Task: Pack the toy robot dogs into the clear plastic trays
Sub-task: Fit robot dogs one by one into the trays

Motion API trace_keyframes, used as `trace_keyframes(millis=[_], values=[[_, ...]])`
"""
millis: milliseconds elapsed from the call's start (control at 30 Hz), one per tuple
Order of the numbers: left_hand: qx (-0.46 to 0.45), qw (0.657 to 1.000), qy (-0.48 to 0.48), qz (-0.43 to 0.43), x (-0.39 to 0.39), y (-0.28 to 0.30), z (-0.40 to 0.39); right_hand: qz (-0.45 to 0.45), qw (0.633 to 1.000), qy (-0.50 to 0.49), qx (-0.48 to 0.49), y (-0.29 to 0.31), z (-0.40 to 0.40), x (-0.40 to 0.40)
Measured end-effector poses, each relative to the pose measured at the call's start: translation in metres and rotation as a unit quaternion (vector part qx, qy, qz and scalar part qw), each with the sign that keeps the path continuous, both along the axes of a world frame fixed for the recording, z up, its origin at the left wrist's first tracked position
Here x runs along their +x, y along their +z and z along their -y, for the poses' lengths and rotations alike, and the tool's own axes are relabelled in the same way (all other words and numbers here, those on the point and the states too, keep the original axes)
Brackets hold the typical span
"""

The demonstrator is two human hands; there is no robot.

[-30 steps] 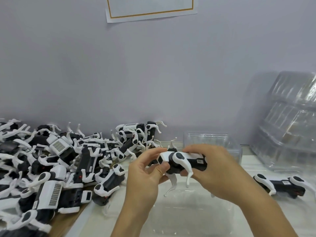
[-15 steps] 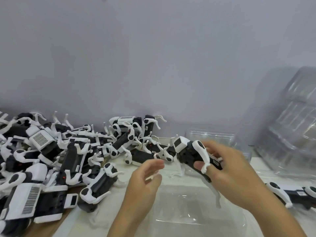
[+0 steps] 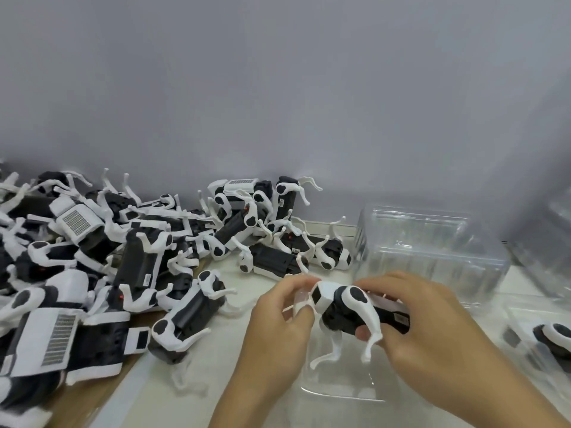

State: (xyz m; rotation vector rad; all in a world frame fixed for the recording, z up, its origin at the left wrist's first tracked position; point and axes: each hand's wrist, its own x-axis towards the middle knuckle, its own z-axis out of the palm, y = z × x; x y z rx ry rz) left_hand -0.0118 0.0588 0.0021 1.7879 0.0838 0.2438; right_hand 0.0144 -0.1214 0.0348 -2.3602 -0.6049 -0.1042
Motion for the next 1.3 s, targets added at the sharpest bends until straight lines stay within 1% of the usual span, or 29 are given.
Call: trace_keyframes(millis=[67, 233, 367, 433, 500, 700, 833, 1000, 1167, 1300], values=[[0.010, 1.000, 0.003, 0.000, 0.000, 0.000, 0.000, 0.003, 1.000, 0.004, 0.006, 0.005, 0.002, -0.001], [0.021, 1.000, 0.006, -0.003, 0.000, -0.001, 0.001, -0.008, 0.999, 0.010, -0.034, 0.008, 0.002, -0.003], [0.022, 1.000, 0.005, -0.002, 0.000, -0.001, 0.001, 0.029, 0.999, -0.027, 0.023, 0.012, 0.002, -0.003], [0.023, 1.000, 0.012, -0.003, 0.000, -0.002, 0.001, 0.046, 0.997, -0.045, 0.033, 0.014, 0.004, -0.003], [0.018, 1.000, 0.017, -0.005, 0.000, -0.003, 0.001, 0.055, 0.997, -0.045, 0.018, 0.017, 0.006, -0.004], [0.026, 1.000, 0.002, -0.002, 0.000, -0.003, 0.000, 0.011, 0.997, -0.018, -0.072, 0.016, 0.003, -0.008], [0.020, 1.000, -0.001, 0.001, 0.001, -0.003, 0.001, 0.029, 0.994, -0.040, -0.099, 0.009, -0.006, -0.009], [0.002, 1.000, -0.003, -0.021, 0.001, -0.004, 0.001, 0.018, 0.997, -0.041, -0.068, 0.007, -0.007, -0.009], [-0.045, 0.998, 0.007, -0.053, 0.000, -0.003, 0.002, -0.015, 0.999, -0.027, -0.014, 0.002, -0.005, -0.006], [-0.051, 0.997, -0.003, -0.055, 0.001, -0.004, 0.002, -0.020, 0.999, -0.026, -0.012, -0.002, -0.003, -0.003]])
